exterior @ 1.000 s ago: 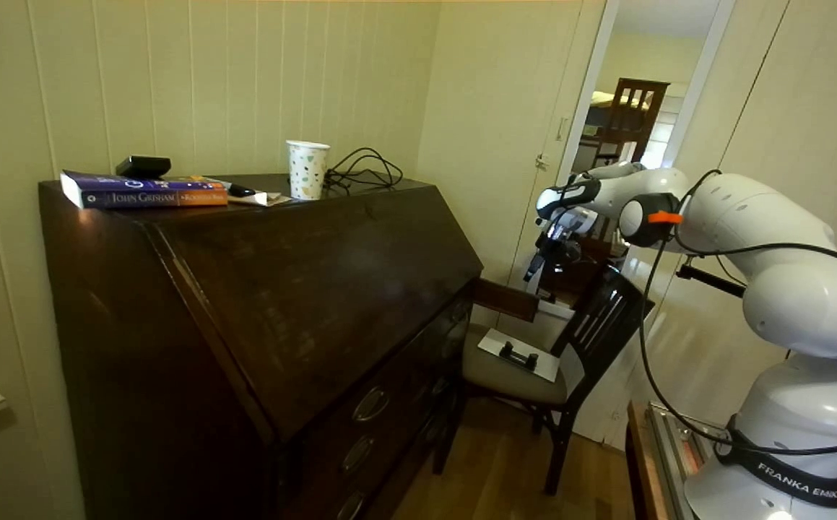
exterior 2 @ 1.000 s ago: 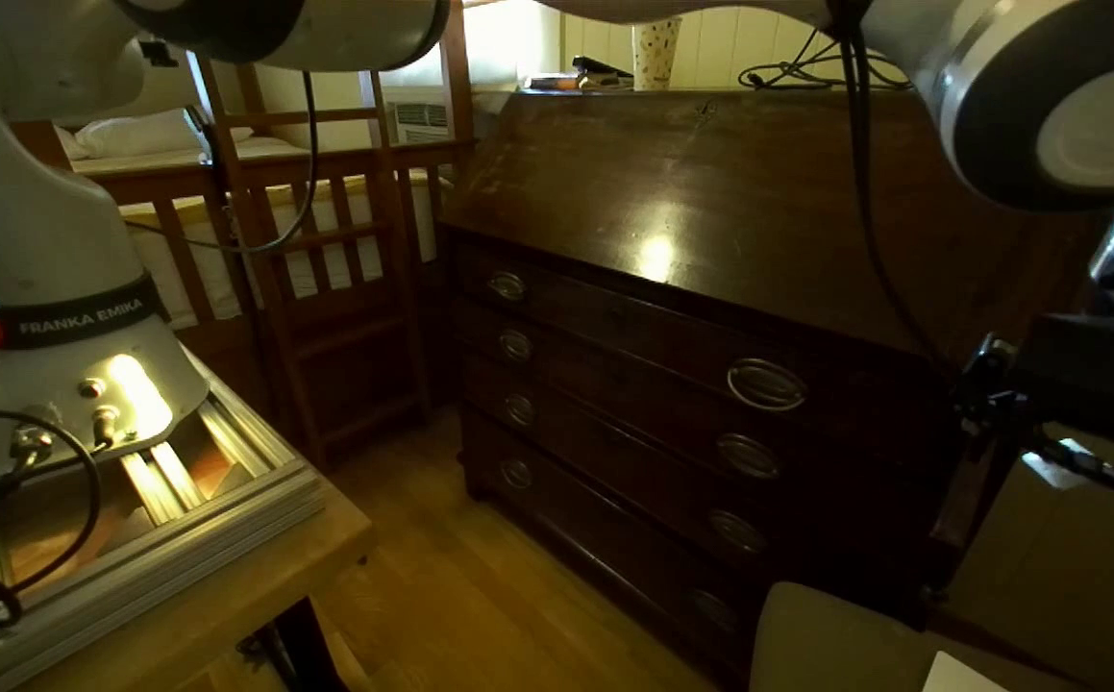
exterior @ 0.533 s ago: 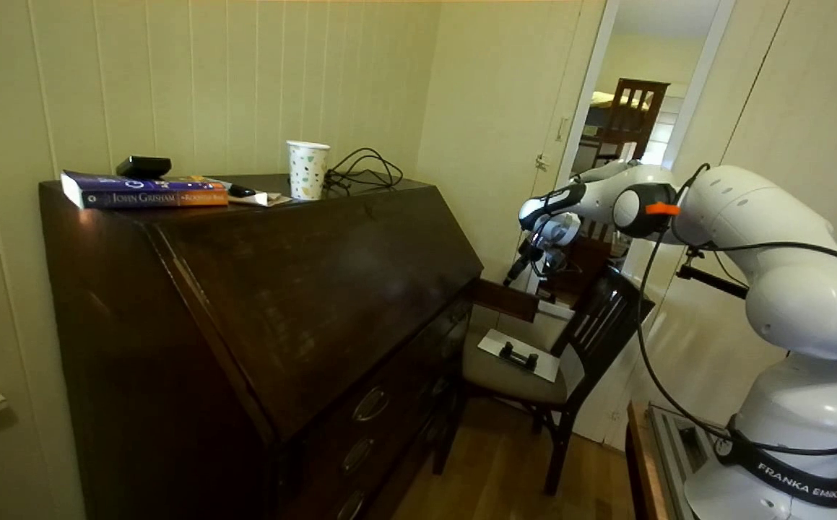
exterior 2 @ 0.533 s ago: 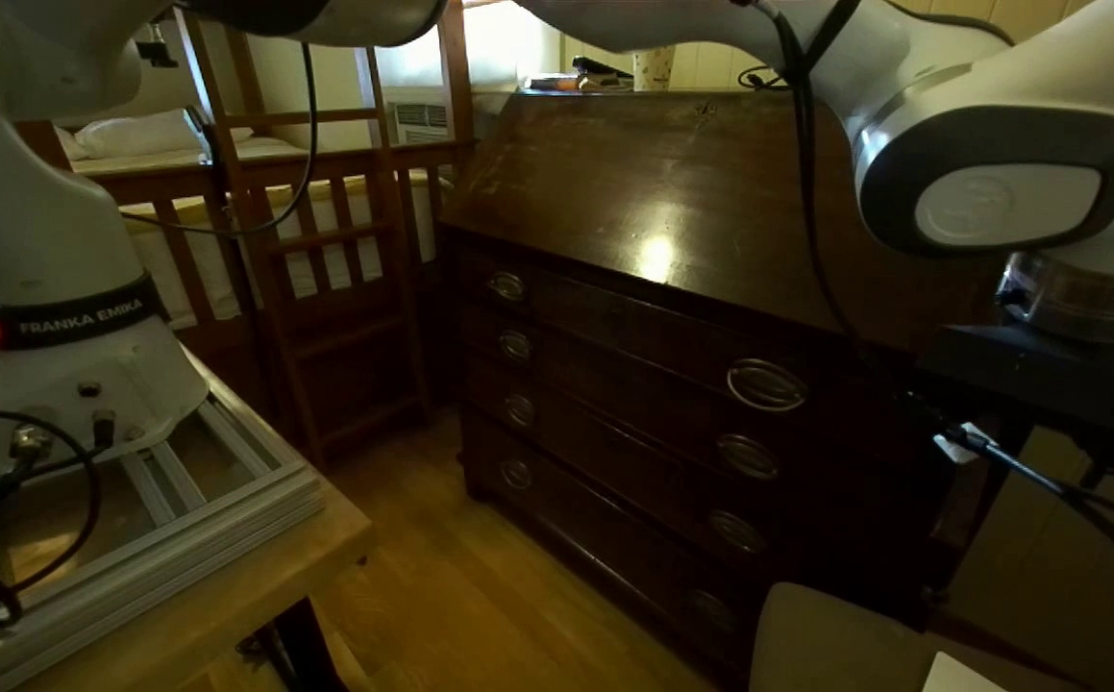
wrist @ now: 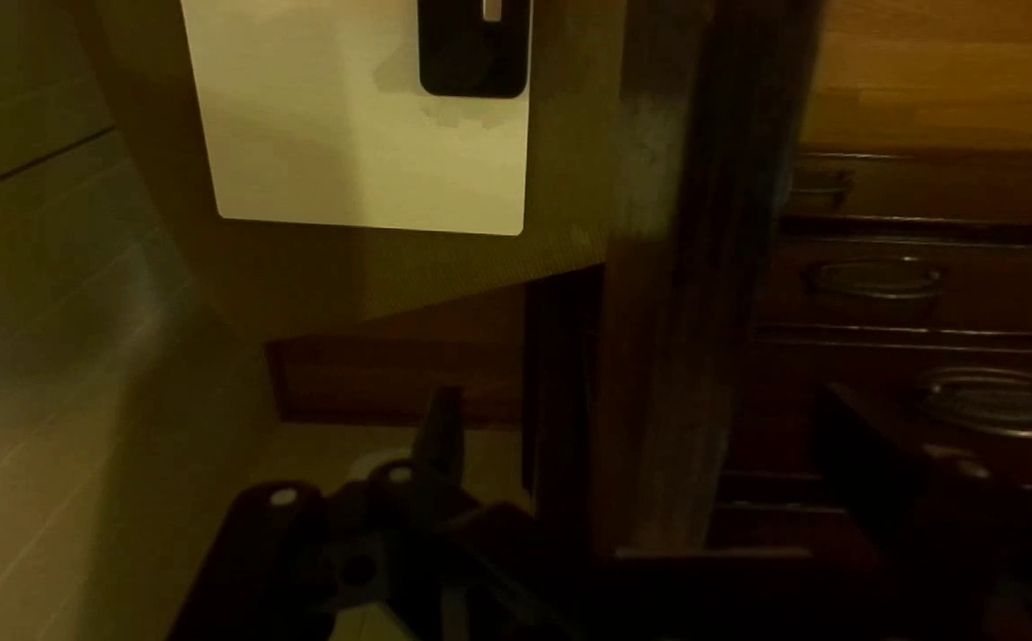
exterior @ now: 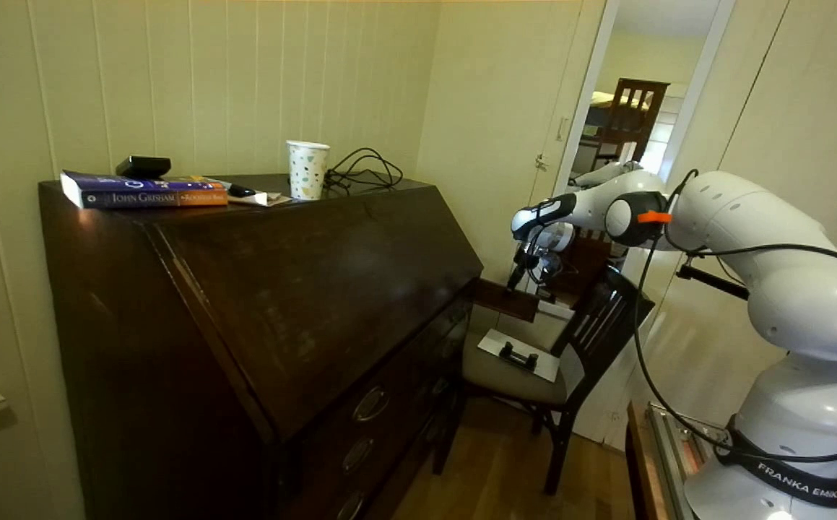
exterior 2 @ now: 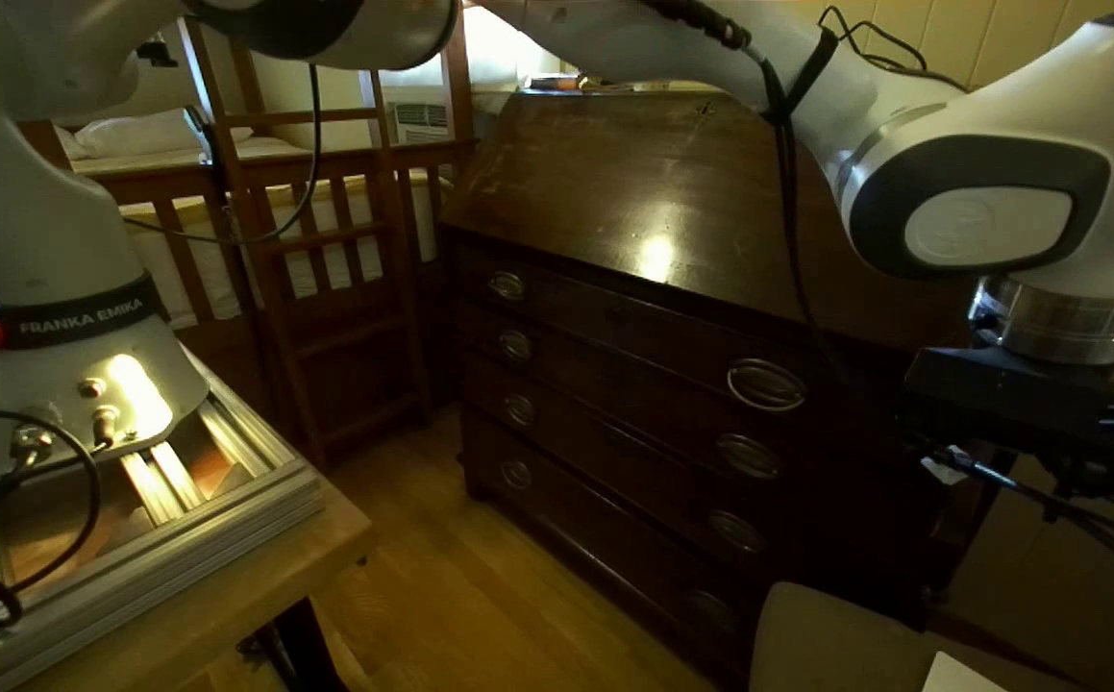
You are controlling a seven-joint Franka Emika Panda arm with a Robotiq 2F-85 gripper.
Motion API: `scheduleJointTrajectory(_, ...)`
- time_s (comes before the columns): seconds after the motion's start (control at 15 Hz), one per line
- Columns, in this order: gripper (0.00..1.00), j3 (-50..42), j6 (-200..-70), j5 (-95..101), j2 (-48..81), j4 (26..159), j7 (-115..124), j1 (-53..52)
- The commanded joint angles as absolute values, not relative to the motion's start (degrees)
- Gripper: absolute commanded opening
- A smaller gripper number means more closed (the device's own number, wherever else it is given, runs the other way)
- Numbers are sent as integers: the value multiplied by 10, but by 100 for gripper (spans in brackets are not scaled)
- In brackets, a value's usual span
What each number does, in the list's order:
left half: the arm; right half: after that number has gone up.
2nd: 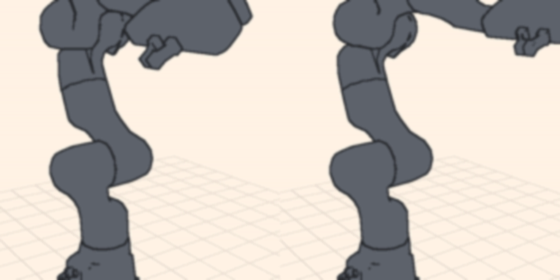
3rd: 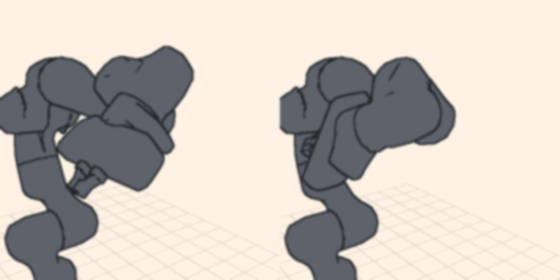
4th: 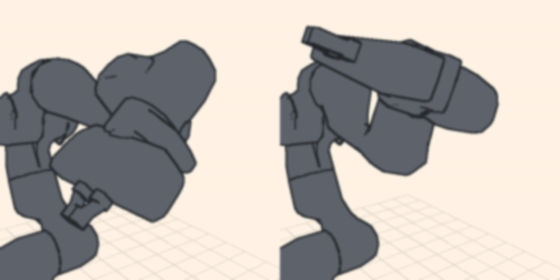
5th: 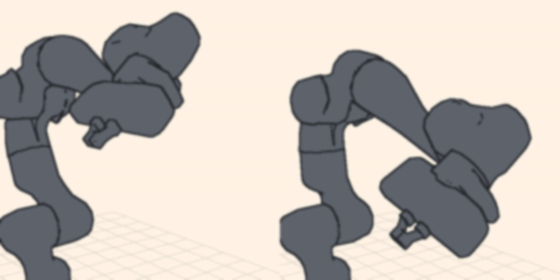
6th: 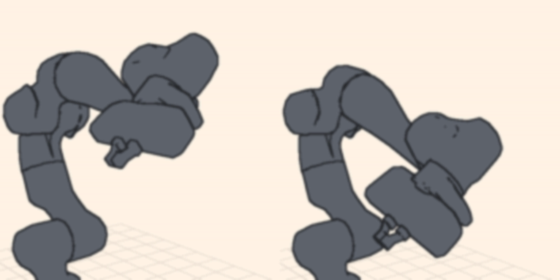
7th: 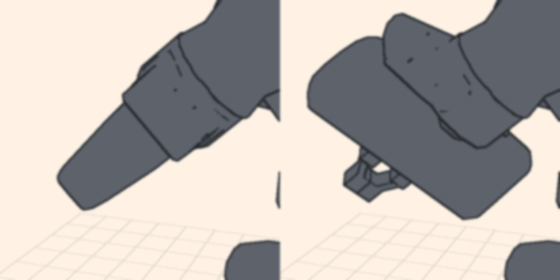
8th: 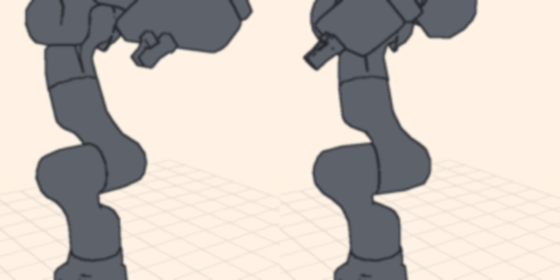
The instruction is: Pull out the right board
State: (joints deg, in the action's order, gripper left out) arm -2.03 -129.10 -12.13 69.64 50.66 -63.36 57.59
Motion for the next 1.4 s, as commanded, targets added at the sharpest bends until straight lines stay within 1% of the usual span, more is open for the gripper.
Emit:
scheduleJointTrajectory(0.0, 100, -29, -1284, -107, 735, 446, -624, 560)
scheduleJointTrajectory(0.27, 100, -35, -1275, -111, 756, 399, -599, 553)
scheduleJointTrajectory(0.4, 100, -34, -1260, -84, 772, 365, -564, 556)
scheduleJointTrajectory(0.87, 100, -38, -1113, -45, 796, 295, -530, 569)
scheduleJointTrajectory(1.13, 100, -29, -1089, -52, 819, 250, -511, 578)
scheduleJointTrajectory(1.33, 100, -24, -1098, -53, 839, 219, -493, 584)
